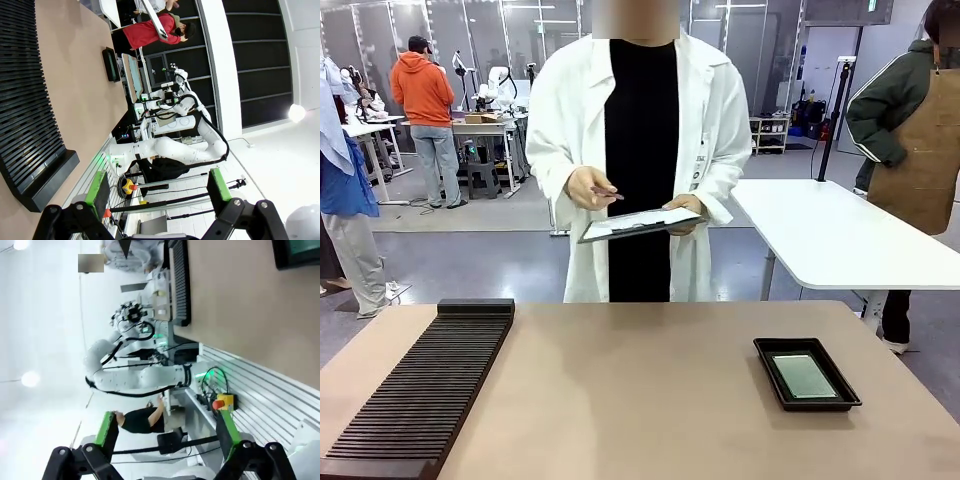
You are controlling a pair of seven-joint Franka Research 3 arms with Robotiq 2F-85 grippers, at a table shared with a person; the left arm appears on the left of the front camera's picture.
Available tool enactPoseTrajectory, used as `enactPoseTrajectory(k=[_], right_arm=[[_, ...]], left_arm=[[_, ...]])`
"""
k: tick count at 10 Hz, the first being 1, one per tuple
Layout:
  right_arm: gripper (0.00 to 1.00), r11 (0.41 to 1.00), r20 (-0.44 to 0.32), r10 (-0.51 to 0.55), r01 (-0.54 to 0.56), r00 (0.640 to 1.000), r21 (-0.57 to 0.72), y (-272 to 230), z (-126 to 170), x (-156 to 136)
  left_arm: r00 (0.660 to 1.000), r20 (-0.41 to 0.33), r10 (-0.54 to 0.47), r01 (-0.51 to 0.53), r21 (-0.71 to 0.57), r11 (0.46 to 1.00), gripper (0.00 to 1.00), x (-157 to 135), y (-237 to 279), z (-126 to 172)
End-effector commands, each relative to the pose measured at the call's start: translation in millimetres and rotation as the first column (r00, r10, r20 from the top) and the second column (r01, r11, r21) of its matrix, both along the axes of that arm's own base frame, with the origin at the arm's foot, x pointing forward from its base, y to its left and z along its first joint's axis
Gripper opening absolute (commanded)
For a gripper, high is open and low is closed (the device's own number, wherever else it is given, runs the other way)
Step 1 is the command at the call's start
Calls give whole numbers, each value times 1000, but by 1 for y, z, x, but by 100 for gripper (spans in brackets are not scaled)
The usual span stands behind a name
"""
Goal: Inspect the PCB.
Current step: Place the Blank PCB in the ESD tray.
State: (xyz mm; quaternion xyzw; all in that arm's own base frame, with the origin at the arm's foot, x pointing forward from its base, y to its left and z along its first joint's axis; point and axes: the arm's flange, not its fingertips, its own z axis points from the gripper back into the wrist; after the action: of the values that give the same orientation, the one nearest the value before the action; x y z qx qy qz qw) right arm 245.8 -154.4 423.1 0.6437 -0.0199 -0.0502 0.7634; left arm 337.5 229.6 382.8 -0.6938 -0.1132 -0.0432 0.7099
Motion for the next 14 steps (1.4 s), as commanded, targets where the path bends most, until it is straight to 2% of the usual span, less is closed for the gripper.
enactPoseTrajectory(k=[1, 4, 5, 14], right_arm=[[100, 999, -2, 42, -42, 999, 27, -10, -23, 5], [100, 995, 47, -7, 2, 999, 104, -8, -30, 15], [100, 998, -5, 25, -25, 1000, 63, -4, -32, 3], [100, 998, -5, 25, -25, 1000, 63, -4, -32, 3]], left_arm=[[1000, -8, -1, 1, 14, 1000, 100, 3, 2, 2], [1000, -8, -1, 1, 14, 1000, 100, 3, 2, 2], [1000, -8, -1, 1, 14, 1000, 100, 3, 2, 2], [1000, -8, -1, 1, 14, 1000, 100, 3, 2, 2]])
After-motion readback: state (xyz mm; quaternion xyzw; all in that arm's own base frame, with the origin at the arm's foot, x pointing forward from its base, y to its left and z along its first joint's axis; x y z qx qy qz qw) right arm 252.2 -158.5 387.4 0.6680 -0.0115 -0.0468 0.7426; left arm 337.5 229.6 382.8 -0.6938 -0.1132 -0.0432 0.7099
